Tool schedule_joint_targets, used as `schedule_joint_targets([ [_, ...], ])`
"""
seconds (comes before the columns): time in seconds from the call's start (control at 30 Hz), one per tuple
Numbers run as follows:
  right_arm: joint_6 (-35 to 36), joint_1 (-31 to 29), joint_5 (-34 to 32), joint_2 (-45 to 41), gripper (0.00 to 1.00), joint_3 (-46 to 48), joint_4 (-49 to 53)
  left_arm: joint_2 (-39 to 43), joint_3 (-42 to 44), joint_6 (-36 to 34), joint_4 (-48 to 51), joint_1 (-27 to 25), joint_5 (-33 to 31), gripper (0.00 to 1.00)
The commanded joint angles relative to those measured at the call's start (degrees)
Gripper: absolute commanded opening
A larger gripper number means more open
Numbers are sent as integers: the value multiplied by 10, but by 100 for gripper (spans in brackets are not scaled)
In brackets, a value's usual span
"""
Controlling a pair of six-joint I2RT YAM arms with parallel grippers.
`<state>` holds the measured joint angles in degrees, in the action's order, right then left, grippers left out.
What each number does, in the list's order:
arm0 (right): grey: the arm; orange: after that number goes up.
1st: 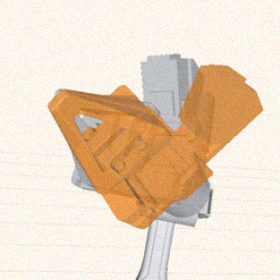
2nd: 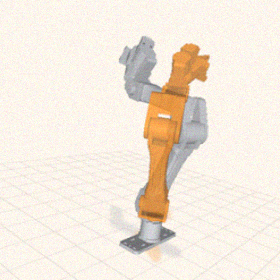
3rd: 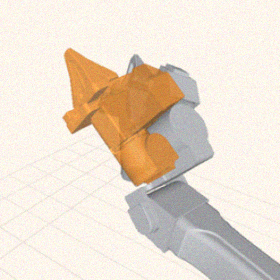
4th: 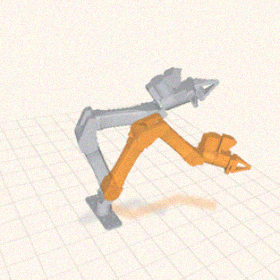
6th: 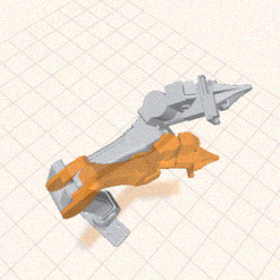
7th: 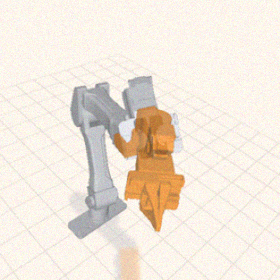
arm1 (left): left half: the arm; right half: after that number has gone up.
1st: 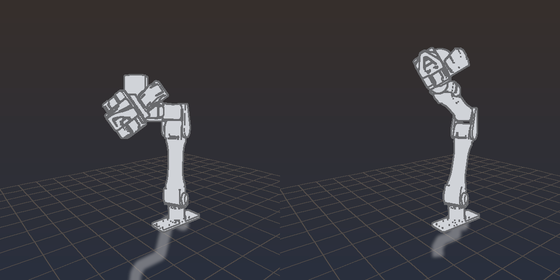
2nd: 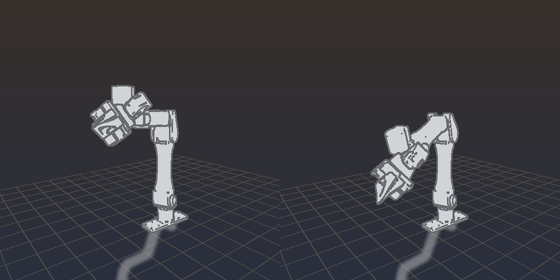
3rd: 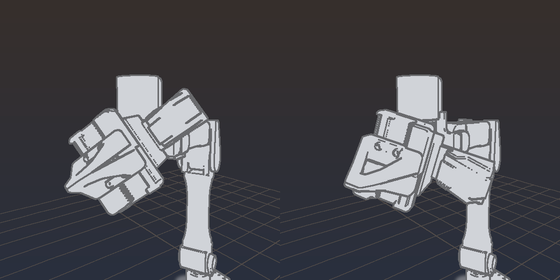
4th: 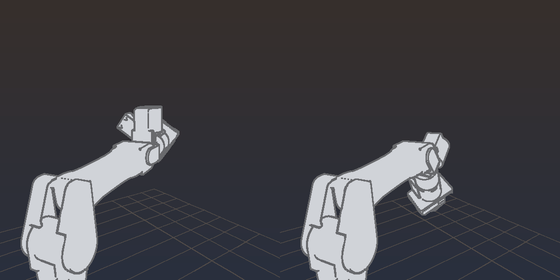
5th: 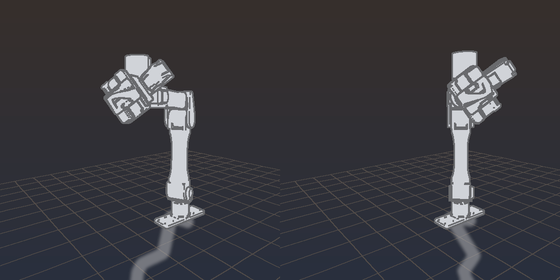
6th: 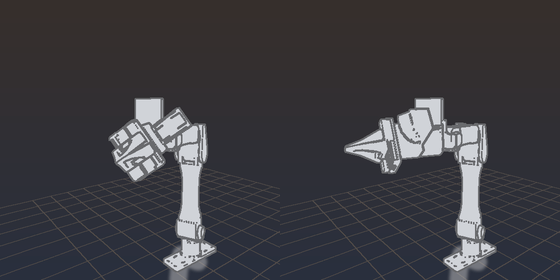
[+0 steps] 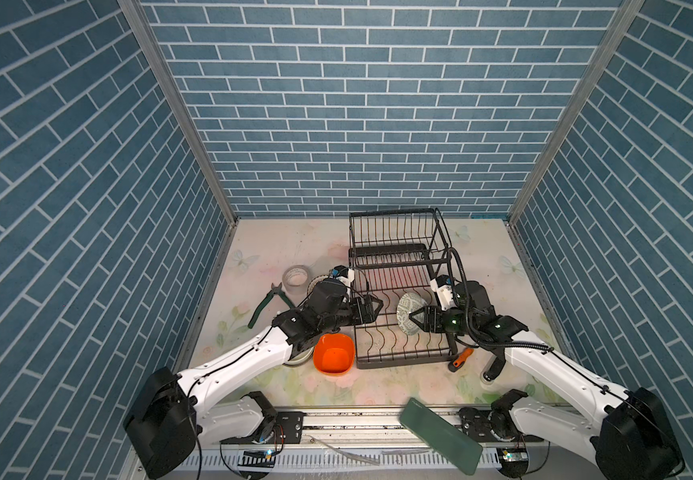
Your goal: Load the bowls into the dish rack
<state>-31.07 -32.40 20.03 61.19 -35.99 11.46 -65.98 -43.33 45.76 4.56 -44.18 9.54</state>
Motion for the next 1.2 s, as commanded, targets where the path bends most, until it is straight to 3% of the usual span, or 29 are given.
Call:
schedule_joint_targets([
  [0.0,75,-14,-68,5,32,-53,42,37,3,-37,71,-3,-57,94],
  [0.3,175,-72,-203,62,34,-134,100,145,-1,-74,210,1,-195,100],
  [0.47,228,-110,-284,103,34,-163,104,195,11,-77,252,7,-239,100],
  [0.7,310,-153,-416,145,34,-181,73,222,28,-79,274,46,-213,100],
  [0.93,400,-183,-506,179,34,-191,25,249,56,-75,259,92,-172,100],
  [1.17,469,-194,-581,222,34,-186,-42,246,49,-87,265,106,-162,100],
])
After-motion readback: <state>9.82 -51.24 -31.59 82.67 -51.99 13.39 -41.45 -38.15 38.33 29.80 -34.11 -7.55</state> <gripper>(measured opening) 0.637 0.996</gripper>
